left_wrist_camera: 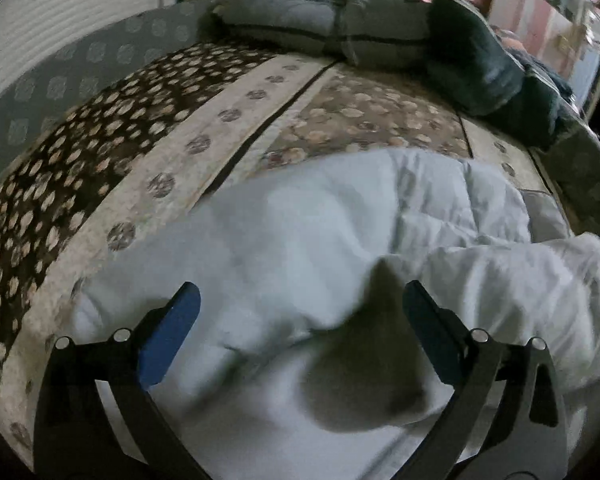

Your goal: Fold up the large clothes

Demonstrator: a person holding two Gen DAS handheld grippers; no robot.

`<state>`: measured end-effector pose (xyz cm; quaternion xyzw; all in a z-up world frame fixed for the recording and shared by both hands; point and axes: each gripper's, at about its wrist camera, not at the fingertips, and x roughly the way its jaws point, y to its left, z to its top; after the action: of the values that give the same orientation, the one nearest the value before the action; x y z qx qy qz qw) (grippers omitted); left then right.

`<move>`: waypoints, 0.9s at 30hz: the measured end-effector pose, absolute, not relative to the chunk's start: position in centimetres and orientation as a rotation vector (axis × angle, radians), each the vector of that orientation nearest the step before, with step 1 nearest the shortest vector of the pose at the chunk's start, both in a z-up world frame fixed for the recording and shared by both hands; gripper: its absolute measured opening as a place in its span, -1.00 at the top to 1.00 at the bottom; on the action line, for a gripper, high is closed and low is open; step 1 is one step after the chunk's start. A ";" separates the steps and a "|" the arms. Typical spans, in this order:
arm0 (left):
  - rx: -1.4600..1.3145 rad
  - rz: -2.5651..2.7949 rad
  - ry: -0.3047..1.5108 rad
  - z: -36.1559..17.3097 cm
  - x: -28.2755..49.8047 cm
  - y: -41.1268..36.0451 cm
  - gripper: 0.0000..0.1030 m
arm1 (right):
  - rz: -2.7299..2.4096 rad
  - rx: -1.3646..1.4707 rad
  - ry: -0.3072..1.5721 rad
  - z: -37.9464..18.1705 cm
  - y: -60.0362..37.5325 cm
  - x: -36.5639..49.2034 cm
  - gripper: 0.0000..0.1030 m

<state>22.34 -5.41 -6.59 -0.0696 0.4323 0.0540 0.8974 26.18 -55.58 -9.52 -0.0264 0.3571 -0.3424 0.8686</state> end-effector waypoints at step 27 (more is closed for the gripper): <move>0.068 0.169 1.129 -7.8 14.1 7.7 -0.94 | -0.535 0.136 0.825 -3.2 -54.9 16.7 -0.88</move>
<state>14.13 7.70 -7.82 0.0321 0.5341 0.0799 0.8410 16.73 -54.86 -3.23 0.0651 0.3958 -0.2567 0.8794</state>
